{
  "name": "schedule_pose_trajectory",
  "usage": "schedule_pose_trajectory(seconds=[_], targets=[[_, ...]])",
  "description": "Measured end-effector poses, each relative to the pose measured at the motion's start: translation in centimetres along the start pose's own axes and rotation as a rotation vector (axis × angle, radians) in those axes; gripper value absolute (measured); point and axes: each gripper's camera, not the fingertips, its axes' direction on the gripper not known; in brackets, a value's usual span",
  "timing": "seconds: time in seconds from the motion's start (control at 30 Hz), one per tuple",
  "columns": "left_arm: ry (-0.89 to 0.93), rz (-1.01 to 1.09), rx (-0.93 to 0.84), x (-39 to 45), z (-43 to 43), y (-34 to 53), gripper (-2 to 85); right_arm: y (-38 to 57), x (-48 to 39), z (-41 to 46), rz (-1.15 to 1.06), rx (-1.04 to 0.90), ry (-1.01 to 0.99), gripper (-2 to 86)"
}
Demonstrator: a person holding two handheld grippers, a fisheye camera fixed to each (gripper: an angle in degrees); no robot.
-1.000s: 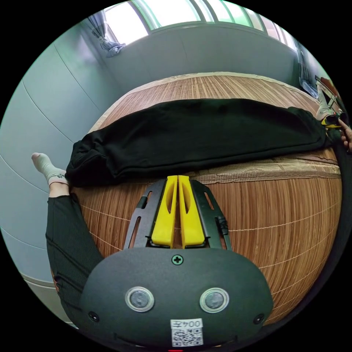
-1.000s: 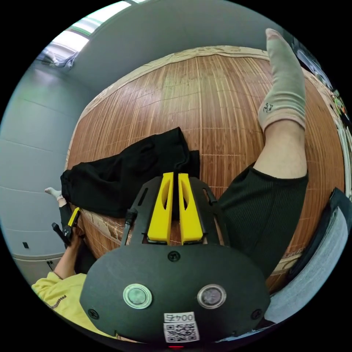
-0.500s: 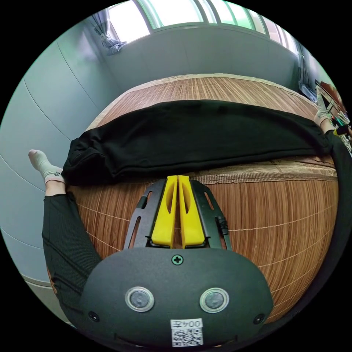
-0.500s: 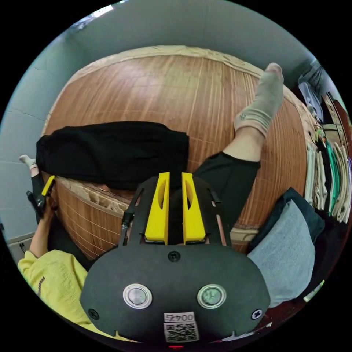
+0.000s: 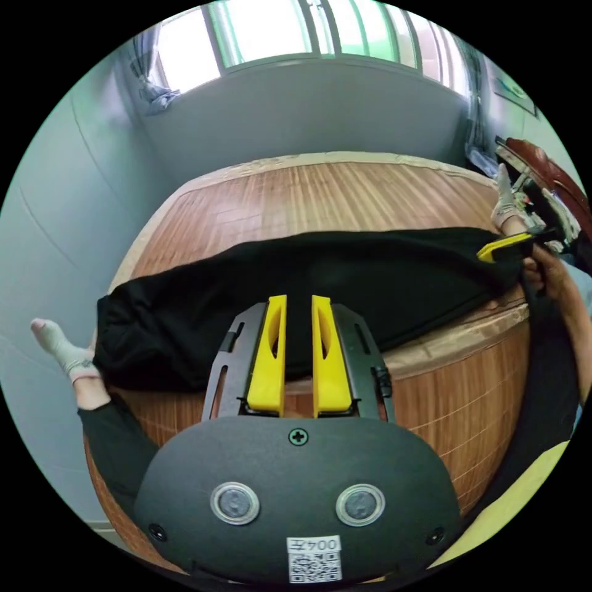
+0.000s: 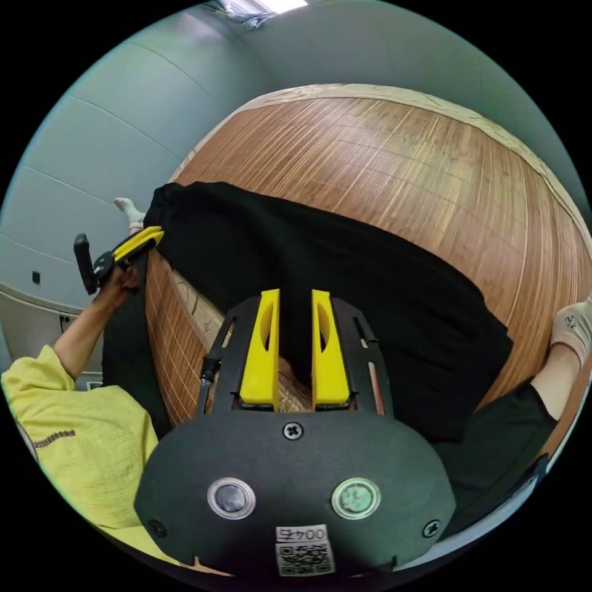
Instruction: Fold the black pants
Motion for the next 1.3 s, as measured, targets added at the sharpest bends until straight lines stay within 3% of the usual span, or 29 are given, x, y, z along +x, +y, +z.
schedule_pose_trajectory(seconds=[0.1,0.27,0.47,0.73,0.9,1.3], targets=[[0.119,0.092,0.018,3.2,0.4,-3.4,7.8,-0.4,1.2,-1.8,0.042,0.024,0.108,10.2],[0.211,0.326,0.058,13.0,0.6,-3.7,8.7,3.1,7.8,-6.7,0.302,-0.043,0.32,11.5],[0.238,0.319,-0.009,17.7,2.9,-3.0,8.5,6.8,12.4,-7.7,0.47,-0.051,0.176,12.2],[0.195,0.304,0.001,19.3,2.6,-2.7,8.3,5.7,11.8,-6.8,0.462,-0.087,0.175,11.2],[0.154,0.296,0.018,19.1,3.0,-4.2,7.3,4.0,10.5,-7.7,0.371,0.027,0.222,9.9],[-0.022,0.306,0.029,12.4,6.6,-14.1,10.0,1.0,13.4,-6.4,0.372,0.054,0.213,12.0]])
